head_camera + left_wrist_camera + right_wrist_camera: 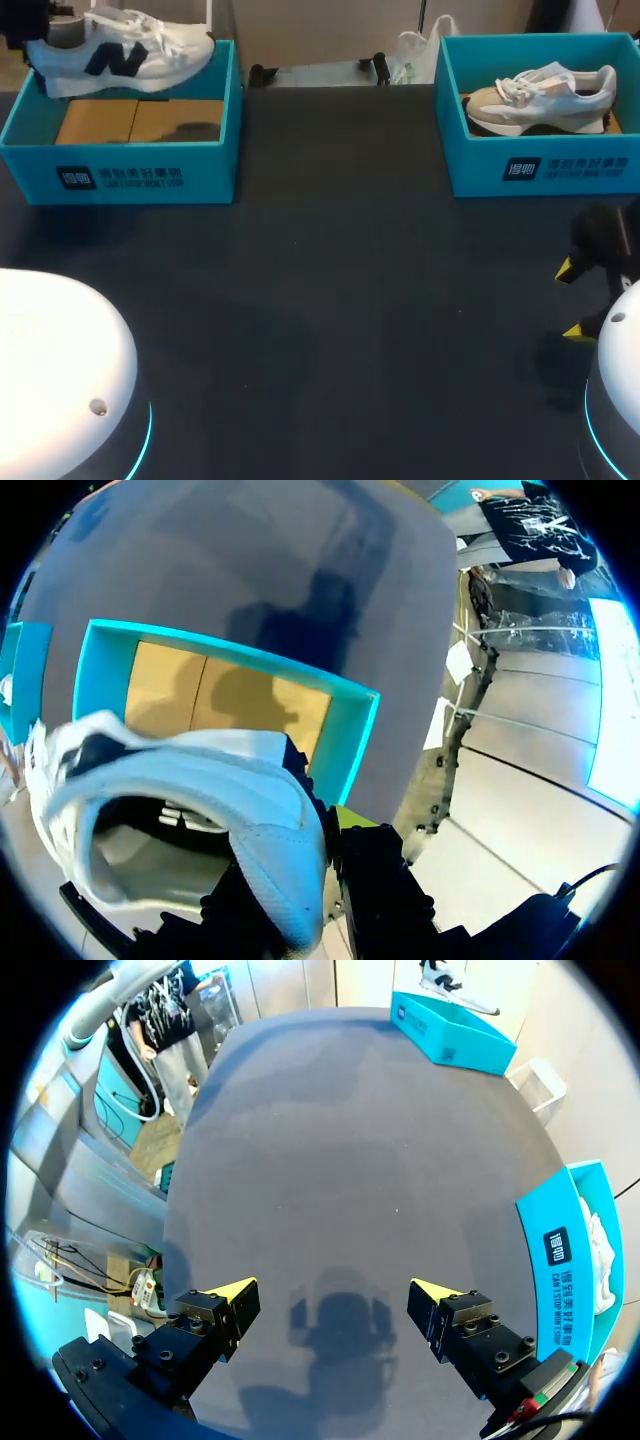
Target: Take the shoe out of the shoebox, open the shoe tongue, remove and reinsert the insole, then place the shoe into the shoebox
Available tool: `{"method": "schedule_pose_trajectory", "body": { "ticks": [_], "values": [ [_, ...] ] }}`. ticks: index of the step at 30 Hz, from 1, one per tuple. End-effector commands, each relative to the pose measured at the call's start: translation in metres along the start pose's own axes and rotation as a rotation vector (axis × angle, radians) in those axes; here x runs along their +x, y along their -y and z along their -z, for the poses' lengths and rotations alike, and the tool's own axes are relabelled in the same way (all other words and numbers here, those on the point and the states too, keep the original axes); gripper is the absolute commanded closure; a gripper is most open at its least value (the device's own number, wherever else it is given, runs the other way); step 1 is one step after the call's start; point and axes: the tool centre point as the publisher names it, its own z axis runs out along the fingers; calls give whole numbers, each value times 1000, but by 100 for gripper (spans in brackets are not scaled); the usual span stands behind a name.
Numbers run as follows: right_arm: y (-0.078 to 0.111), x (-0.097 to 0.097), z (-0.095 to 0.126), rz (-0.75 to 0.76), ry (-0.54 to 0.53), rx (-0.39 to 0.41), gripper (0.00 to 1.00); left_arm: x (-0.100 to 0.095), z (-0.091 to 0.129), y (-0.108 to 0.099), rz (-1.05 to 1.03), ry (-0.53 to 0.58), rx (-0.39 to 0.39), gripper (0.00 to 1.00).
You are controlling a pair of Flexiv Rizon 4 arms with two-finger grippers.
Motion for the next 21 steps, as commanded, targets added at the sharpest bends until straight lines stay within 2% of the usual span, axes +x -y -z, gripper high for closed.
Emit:
{"method": "schedule_pose_trajectory", "body": {
  "ticks": [1,7,11,14,16,18,21],
  "values": [
    [0,1,-1,0,2,2,0,3,1,3,-3,14,-8,100],
    [0,1,-1,0,2,2,0,3,1,3,-3,14,-8,100],
    [0,1,-1,0,2,2,0,4,-8,-7,-80,51,34,100],
    [0,1,-1,0,2,2,0,11,-19,-10,-192,71,13,100],
    [0,1,-1,0,2,2,0,16,-24,-12,-260,44,-20,100],
    [0,1,-1,0,2,2,0,23,-24,-15,-248,22,-42,100],
    [0,1,-1,0,2,2,0,23,-24,-15,-248,22,-42,100]
  ]
}}
